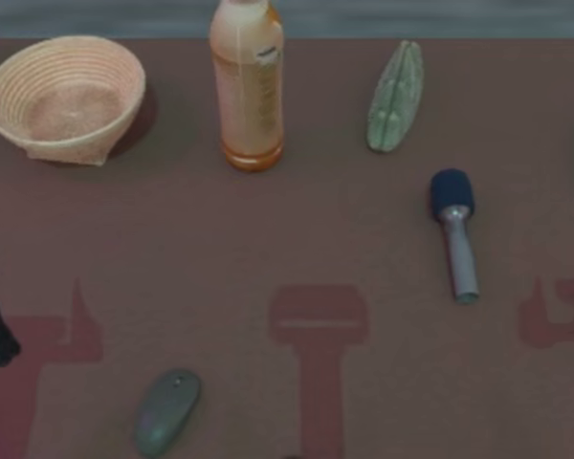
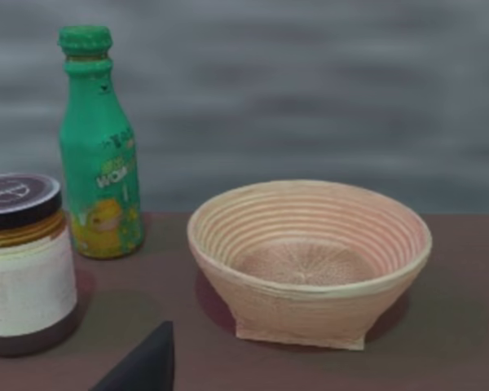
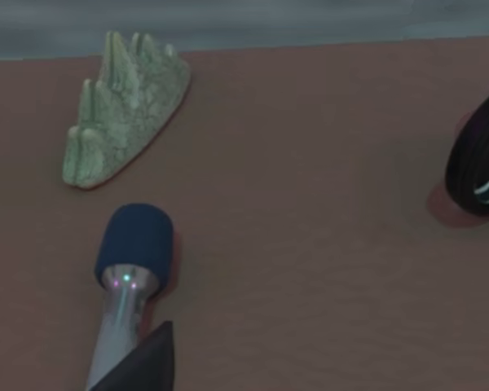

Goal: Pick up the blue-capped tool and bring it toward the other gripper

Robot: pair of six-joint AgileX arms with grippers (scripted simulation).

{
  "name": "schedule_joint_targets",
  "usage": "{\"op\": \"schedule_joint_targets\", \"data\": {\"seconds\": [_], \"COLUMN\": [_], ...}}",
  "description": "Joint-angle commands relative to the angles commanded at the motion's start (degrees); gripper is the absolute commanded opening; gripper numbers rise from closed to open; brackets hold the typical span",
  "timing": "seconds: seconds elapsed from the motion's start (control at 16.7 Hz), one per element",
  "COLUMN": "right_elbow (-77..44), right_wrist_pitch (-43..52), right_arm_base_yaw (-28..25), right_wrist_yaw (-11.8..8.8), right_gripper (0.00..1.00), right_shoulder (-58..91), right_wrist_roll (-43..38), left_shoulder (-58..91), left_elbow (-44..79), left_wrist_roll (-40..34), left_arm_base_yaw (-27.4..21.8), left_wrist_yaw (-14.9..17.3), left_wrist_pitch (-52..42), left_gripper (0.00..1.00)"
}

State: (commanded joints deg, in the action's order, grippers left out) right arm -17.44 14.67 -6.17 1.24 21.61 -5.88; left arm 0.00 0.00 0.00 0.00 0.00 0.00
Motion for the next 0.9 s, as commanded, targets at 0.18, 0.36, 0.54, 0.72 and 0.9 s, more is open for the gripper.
{"op": "schedule_joint_targets", "data": {"seconds": [0.18,0.36,0.54,0.72,0.9], "right_elbow": [-12.47,-26.32,-40.18,-52.23,-61.32], "right_wrist_pitch": [8.68,17.08,25.02,32.52,39.28], "right_arm_base_yaw": [-3.79,-7.87,-11.91,-15.53,-18.42], "right_wrist_yaw": [0.99,1.83,2.58,3.39,4.23], "right_gripper": [1.00,1.00,1.00,1.00,1.00], "right_shoulder": [16.67,34.92,52.69,68.37,80.45], "right_wrist_roll": [-4.20,-8.70,-13.04,-16.85,-19.85], "left_shoulder": [0.00,0.00,0.00,0.00,0.00], "left_elbow": [0.00,0.00,0.00,0.00,0.00], "left_wrist_roll": [0.00,0.00,0.00,0.00,0.00], "left_arm_base_yaw": [0.00,0.00,0.00,0.00,0.00], "left_wrist_yaw": [0.00,0.00,0.00,0.00,0.00], "left_wrist_pitch": [0.00,0.00,0.00,0.00,0.00], "left_gripper": [1.00,1.00,1.00,1.00,1.00]}}
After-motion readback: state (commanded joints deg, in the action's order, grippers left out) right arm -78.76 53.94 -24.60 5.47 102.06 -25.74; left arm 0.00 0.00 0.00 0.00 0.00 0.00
